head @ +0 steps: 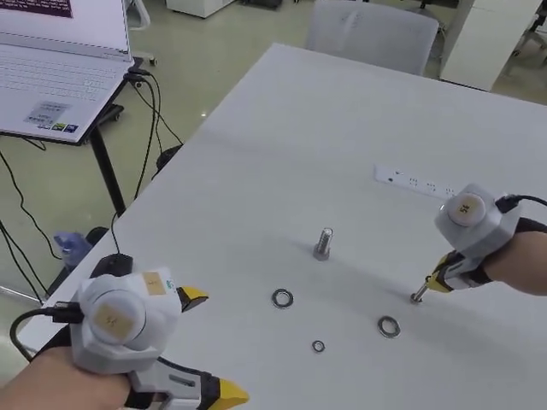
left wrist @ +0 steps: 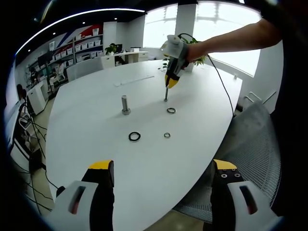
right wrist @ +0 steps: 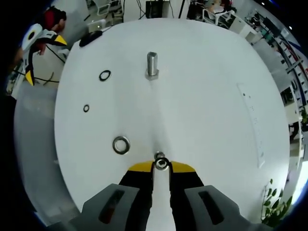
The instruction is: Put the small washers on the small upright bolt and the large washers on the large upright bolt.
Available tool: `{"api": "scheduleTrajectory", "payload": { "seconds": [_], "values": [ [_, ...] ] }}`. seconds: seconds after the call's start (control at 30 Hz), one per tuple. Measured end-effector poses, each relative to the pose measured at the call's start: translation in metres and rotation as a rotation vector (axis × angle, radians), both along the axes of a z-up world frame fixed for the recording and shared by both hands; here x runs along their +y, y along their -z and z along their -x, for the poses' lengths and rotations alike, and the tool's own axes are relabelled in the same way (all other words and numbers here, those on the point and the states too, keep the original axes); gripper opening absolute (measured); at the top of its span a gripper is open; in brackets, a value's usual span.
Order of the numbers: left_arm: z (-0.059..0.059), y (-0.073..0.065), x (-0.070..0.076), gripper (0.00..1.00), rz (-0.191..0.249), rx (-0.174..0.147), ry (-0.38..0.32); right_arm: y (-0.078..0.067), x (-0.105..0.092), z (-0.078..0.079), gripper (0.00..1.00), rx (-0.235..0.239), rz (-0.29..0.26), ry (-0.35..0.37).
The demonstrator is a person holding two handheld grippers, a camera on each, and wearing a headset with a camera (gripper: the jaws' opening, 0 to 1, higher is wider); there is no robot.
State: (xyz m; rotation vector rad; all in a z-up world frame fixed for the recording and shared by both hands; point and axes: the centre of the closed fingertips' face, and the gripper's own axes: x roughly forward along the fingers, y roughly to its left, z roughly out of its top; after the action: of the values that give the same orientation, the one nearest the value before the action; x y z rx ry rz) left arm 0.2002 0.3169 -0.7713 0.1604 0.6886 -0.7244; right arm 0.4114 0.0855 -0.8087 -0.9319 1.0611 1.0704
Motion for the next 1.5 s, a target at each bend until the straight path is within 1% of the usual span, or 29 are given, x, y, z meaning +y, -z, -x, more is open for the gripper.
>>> {"api": "scheduleTrajectory", "payload": {
  "seconds": [0.2, 0.43, 0.97, 1.1, 1.5],
  "values": [
    [-0.001, 0.001, 0.000, 0.82, 0.002, 0.004, 0.003, 0.003, -0.001, -0.001, 0.13, 0.006, 0.006, 0.000],
    [-0.002, 0.000, -0.002, 0.82, -0.005, -0.003, 0.008, 0.007, -0.002, -0.003, 0.13, 0.016, 0.010, -0.001],
    [0.001, 0.006, -0.006, 0.82, -0.014, 0.014, 0.021, 0.025, -0.002, -0.007, 0.12, 0.032, 0.033, -0.018],
    [0.000, 0.007, -0.005, 0.81, -0.014, 0.018, 0.020, 0.031, -0.003, -0.006, 0.13, 0.037, 0.042, -0.025],
    [-0.003, 0.008, -0.004, 0.81, -0.012, 0.024, 0.014, 0.045, -0.002, -0.004, 0.13, 0.050, 0.044, -0.021]
  ]
}}
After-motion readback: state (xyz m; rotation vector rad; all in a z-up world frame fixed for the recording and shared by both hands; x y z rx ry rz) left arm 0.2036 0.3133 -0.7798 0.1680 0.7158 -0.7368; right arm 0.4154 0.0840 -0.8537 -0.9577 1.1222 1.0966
